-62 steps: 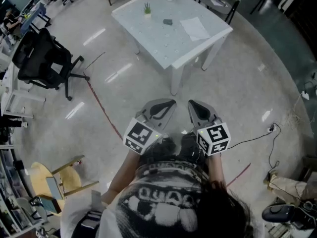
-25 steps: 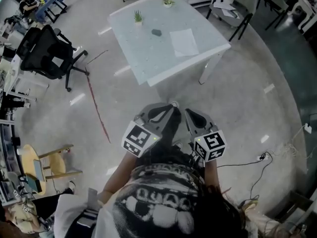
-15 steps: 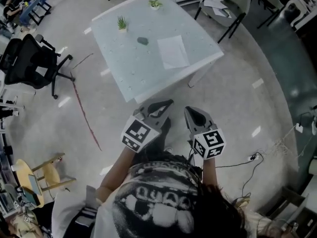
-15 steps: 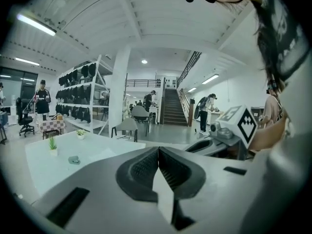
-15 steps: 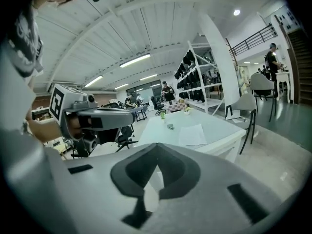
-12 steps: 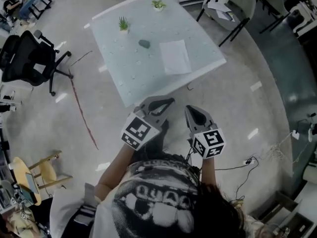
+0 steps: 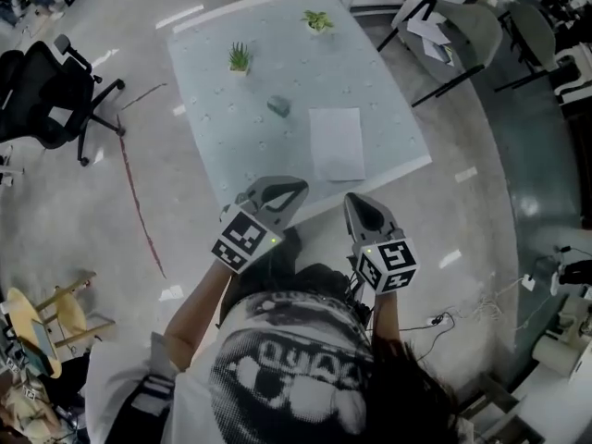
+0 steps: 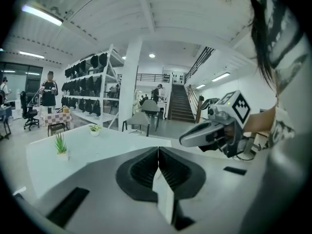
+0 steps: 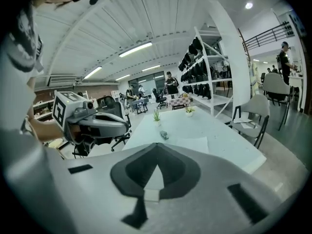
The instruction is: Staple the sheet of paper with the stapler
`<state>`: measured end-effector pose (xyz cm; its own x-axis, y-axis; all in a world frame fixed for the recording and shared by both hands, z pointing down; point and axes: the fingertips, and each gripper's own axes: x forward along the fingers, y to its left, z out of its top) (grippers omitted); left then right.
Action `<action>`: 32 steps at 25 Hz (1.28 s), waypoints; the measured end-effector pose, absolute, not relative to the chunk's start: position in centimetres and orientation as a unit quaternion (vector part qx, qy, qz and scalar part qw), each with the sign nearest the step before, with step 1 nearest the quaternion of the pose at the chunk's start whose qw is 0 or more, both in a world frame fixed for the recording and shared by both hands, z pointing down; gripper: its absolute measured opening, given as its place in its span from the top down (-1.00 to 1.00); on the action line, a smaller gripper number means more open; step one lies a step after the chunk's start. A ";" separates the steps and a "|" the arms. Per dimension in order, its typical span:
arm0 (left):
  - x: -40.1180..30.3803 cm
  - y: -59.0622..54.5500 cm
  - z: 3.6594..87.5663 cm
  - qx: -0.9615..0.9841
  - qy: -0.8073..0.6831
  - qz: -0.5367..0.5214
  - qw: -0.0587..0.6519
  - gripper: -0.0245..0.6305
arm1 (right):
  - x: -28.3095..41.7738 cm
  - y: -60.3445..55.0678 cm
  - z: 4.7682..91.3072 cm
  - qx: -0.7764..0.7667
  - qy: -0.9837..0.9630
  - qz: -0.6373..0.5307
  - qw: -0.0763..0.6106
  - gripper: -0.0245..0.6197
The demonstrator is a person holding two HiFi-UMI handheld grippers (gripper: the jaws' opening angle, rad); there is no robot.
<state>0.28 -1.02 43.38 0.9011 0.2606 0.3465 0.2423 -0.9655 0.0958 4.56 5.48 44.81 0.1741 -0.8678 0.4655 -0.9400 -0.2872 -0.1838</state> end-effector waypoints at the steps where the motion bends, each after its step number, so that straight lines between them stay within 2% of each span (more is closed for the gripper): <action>1: 0.4 -1.9 43.7 0.974 0.126 0.186 0.026 0.92 | 5.0 4.9 44.9 0.762 -0.593 0.250 0.075 0.92; 15: 2.1 -7.5 43.8 0.984 0.027 0.167 0.064 0.91 | 10.2 -1.0 47.8 0.710 -0.635 0.279 0.121 0.92; 29: 2.2 -11.2 45.1 0.955 -0.218 0.167 0.109 0.91 | 18.9 -7.6 54.4 0.540 -0.756 0.257 0.267 0.91; 32: 2.6 -10.1 45.4 0.945 -0.255 0.169 0.116 0.91 | 20.5 -8.0 56.9 0.498 -0.771 0.260 0.300 0.70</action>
